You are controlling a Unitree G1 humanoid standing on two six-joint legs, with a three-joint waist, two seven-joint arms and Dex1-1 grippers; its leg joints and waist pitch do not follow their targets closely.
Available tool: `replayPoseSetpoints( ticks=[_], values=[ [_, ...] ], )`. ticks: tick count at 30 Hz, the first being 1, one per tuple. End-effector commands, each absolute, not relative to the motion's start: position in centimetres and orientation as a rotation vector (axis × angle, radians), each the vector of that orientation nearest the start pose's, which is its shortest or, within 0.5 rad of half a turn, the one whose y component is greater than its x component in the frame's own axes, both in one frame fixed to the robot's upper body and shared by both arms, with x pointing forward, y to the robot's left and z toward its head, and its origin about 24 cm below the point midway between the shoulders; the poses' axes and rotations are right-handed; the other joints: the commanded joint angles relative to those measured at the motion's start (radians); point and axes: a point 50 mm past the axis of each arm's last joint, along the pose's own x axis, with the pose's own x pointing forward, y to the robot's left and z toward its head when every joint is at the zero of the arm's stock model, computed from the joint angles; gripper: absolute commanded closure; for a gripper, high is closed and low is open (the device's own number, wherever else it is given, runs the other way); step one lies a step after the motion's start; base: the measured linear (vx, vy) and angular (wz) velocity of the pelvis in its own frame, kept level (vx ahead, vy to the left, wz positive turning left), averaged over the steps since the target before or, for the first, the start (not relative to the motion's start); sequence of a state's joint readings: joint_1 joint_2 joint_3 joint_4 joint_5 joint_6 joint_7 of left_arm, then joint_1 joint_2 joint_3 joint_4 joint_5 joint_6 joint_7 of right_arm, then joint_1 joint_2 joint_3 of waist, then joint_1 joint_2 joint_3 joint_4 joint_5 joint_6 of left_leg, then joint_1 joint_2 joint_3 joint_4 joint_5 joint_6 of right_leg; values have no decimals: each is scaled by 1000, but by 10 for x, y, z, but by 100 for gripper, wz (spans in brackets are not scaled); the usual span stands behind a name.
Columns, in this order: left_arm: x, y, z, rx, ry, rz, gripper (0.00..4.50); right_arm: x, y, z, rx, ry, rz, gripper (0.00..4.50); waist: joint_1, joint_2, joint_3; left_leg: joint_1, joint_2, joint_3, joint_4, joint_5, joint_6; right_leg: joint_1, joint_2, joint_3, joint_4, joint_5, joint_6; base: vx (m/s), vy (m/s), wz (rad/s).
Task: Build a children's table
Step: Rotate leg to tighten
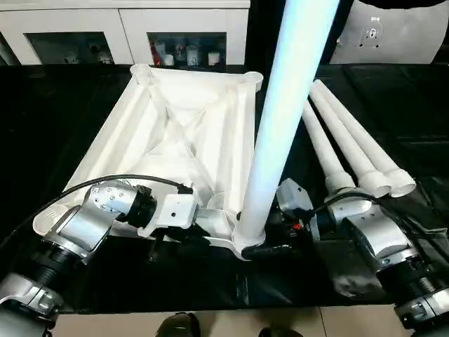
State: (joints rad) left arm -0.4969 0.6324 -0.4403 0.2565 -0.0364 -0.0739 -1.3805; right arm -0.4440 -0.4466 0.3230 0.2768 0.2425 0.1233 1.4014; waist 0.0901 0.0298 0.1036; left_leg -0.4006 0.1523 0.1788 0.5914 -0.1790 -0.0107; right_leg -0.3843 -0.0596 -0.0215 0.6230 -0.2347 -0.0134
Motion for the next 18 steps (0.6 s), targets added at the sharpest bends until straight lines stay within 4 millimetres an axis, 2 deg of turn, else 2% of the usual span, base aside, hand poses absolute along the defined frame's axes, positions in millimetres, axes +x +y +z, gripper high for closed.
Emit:
replayPoseSetpoints(
  ticks=[1, 2, 5, 8, 13, 18],
  values=[
    [273, 153, 66, 798, 444, -1705, 450, 275, -123, 73, -249, 264, 1656, 78, -4, -1, -59, 34, 87, -27, -76, -145, 75, 28, -92, 39, -59, 2, -298, 0, 0, 0],
    [274, 153, 66, 801, 444, -1705, 450, 276, -122, 73, -239, 260, 1648, 104, -4, 0, -60, 34, 87, -27, -76, -142, 75, 28, -92, 39, -58, 7, -299, 0, 0, 0],
    [274, 153, 67, 801, 444, -1706, 450, 276, -121, 73, -229, 260, 1645, 115, -3, 0, -59, 35, 87, -27, -76, -145, 75, 27, -92, 39, -59, 6, -300, 0, 0, 0],
    [275, 154, 67, 800, 446, -1706, 450, 276, -121, 73, -221, 263, 1649, 147, -3, 0, -60, 34, 87, -27, -77, -143, 74, 27, -92, 39, -59, 10, -299, 0, 0, 0],
    [274, 154, 66, 796, 451, -1707, 450, 275, -122, 71, -213, 277, 1656, 174, -3, 0, -58, 34, 88, -27, -78, -147, 73, 27, -93, 39, -59, 9, -298, 0, 0, 0],
    [271, 155, 65, 751, 455, -1687, 450, 270, -122, 68, -180, 299, 1653, 180, -4, 0, -57, 34, 90, -27, -80, -146, 71, 28, -94, 40, -59, 15, -299, 0, 0, 0]
  ],
)
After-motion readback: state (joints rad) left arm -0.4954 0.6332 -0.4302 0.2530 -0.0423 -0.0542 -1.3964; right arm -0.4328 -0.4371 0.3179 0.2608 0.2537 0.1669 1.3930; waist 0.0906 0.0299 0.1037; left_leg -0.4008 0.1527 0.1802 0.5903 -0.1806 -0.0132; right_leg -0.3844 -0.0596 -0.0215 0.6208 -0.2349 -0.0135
